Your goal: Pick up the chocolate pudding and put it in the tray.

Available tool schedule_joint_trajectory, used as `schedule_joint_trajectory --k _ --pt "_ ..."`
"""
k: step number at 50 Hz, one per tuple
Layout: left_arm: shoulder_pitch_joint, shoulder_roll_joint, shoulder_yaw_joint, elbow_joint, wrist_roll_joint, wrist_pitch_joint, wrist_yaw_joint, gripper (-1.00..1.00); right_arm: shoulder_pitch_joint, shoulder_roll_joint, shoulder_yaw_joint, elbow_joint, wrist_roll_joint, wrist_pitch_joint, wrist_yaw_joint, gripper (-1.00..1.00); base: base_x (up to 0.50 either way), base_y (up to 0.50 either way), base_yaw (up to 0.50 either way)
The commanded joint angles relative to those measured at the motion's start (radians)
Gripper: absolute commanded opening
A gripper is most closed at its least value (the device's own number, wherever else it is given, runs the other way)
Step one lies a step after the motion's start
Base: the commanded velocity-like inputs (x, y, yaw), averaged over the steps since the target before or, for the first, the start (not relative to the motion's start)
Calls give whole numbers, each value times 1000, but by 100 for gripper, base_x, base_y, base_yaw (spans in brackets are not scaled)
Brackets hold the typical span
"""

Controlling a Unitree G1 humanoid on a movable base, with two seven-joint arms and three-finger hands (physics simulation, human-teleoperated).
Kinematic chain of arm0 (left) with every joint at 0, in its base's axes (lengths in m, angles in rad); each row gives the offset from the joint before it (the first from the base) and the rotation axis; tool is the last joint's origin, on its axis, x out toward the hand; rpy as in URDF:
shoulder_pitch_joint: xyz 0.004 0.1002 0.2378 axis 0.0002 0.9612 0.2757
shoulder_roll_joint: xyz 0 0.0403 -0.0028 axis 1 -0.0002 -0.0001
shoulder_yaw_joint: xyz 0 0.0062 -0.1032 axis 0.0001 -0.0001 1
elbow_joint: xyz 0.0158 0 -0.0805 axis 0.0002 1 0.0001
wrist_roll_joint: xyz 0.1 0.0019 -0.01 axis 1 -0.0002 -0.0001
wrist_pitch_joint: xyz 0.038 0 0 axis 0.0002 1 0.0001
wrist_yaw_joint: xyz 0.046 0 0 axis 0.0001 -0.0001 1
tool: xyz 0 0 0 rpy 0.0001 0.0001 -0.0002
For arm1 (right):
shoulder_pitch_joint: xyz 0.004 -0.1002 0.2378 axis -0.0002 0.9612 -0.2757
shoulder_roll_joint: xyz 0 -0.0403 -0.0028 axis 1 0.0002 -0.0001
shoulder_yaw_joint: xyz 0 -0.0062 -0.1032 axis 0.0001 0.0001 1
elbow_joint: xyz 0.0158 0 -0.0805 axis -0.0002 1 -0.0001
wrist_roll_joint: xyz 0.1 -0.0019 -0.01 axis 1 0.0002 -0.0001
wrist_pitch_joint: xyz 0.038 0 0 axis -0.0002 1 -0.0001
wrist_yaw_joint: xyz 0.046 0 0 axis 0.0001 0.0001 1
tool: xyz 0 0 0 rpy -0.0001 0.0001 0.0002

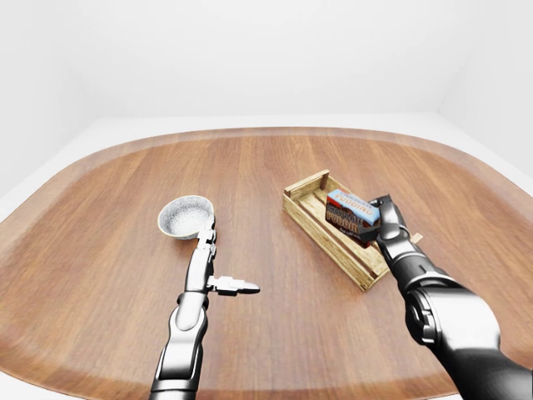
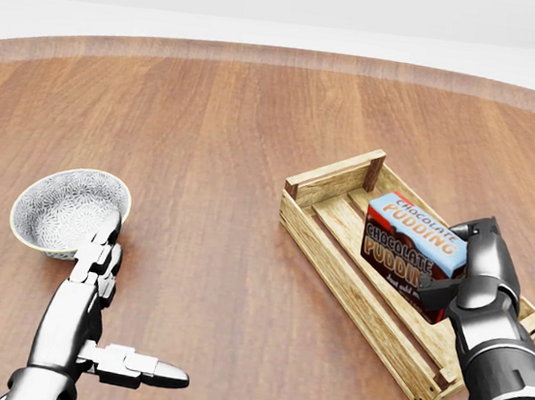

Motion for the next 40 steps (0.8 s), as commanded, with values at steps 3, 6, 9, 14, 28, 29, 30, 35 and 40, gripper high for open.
schedule_joint_trajectory --k 3,6,9,14,28,29,30,35,40 --pt "-2 -5 11 -7 -30 3 -4 100 18 5 -5 -7 -6 0 -25 -100 0 0 0" --pt "-6 -5 13 3 -31 -2 -4 100 21 5 -6 -6 -6 0 -25 -100 0 0 0" --pt "-8 -5 13 6 -31 -3 -3 100 24 4 -6 -6 -7 0 -26 -100 0 0 0" --pt "-11 -4 14 4 -32 2 -2 100 32 3 -6 -5 -11 0 -30 -100 0 0 0" --pt "-12 -4 15 6 -33 1 -2 100 51 2 -11 -3 -11 0 -32 -100 0 0 0" --pt "-12 -4 14 6 -33 2 -2 100 52 3 -11 -3 -11 0 -32 -100 0 0 0" --pt "-12 -4 14 6 -33 2 -2 100 53 3 -11 -3 -11 0 -33 -100 0 0 0" --pt "-12 -4 14 6 -33 1 -2 100 65 6 -13 -2 -9 0 -36 -100 0 0 0" --pt "-13 -5 14 9 -32 -2 -1 100 68 7 -14 -1 -10 0 -36 -100 0 0 0"
